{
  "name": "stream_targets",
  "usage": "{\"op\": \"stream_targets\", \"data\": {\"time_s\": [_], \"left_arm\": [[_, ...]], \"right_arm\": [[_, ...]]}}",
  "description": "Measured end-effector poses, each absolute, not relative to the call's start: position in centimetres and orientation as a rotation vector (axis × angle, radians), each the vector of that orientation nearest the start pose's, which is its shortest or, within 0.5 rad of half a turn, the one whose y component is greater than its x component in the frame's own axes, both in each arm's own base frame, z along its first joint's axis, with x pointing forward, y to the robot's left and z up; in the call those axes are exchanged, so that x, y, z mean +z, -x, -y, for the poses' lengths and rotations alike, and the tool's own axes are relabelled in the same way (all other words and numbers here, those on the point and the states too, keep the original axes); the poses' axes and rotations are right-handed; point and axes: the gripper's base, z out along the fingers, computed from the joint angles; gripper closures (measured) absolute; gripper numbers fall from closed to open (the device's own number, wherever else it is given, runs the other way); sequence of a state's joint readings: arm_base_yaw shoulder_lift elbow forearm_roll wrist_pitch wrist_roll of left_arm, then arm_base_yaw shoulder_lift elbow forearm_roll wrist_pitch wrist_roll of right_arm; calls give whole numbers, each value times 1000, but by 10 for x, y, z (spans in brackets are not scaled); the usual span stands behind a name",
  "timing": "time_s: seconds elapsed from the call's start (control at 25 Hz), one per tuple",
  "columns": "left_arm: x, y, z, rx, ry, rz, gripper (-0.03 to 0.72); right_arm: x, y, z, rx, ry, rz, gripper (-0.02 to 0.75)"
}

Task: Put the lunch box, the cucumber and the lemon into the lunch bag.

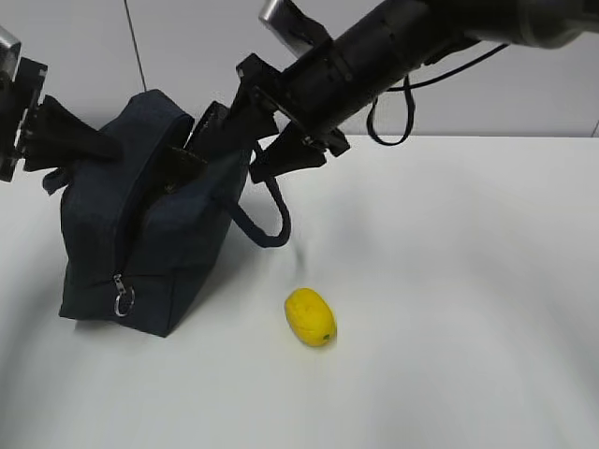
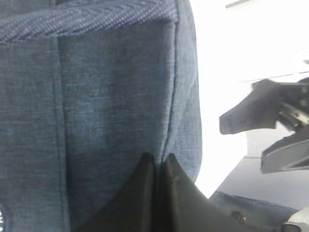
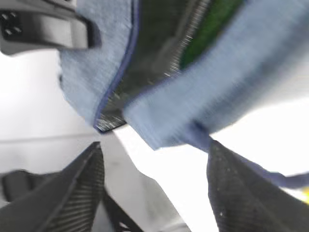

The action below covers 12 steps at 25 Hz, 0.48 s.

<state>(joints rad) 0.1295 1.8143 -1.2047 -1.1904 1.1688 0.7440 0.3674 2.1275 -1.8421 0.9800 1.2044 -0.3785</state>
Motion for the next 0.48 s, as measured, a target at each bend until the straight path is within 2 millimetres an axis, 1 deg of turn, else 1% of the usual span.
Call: {"op": "stream_targets", "data": {"time_s": [0.12, 0.28, 0.48], "left_arm": [[236, -356, 32, -1339, -41, -2468, 695], [235, -357, 30, -1314, -24, -2469, 696], [229, -359, 26, -1212, 23, -2519, 696]], "right_arm": [[271, -392, -221, 1161, 621, -2676, 242], [274, -387, -212, 869, 619, -2782, 242], [271, -379, -219, 691, 629, -2839, 243]]}}
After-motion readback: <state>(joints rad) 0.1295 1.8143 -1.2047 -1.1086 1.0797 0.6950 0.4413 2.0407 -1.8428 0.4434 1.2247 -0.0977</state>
